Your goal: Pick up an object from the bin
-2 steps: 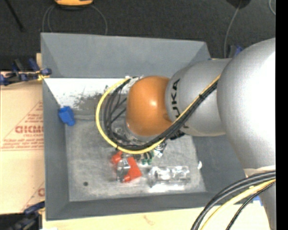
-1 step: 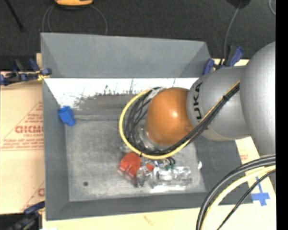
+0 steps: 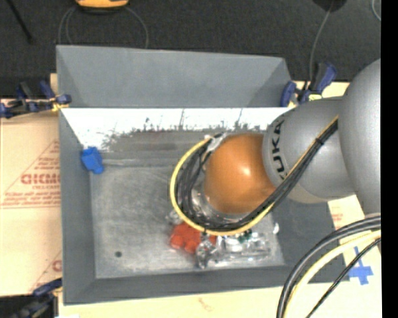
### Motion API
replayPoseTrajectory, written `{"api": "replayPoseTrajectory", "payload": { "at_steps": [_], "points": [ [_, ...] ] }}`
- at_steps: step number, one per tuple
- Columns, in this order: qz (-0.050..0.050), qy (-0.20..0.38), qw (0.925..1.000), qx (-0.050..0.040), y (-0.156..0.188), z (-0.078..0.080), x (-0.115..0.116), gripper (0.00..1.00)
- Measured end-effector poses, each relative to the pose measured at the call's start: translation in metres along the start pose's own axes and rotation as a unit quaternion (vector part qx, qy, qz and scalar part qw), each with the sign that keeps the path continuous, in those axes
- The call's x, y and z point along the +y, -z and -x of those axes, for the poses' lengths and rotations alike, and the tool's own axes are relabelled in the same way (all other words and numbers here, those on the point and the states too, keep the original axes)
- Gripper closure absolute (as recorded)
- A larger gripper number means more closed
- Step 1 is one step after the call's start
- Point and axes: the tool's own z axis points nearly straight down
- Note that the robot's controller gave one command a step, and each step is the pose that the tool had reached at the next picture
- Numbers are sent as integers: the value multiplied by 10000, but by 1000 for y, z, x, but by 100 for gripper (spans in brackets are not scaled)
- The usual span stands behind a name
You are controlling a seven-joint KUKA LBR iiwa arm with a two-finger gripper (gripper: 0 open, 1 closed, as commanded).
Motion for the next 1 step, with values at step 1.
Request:
{"api": "replayPoseTrajectory", "payload": {
  "at_steps": [1],
  "points": [
    [27, -260, 9997, 6, 0, -14, -30, 0]
  ]
}}
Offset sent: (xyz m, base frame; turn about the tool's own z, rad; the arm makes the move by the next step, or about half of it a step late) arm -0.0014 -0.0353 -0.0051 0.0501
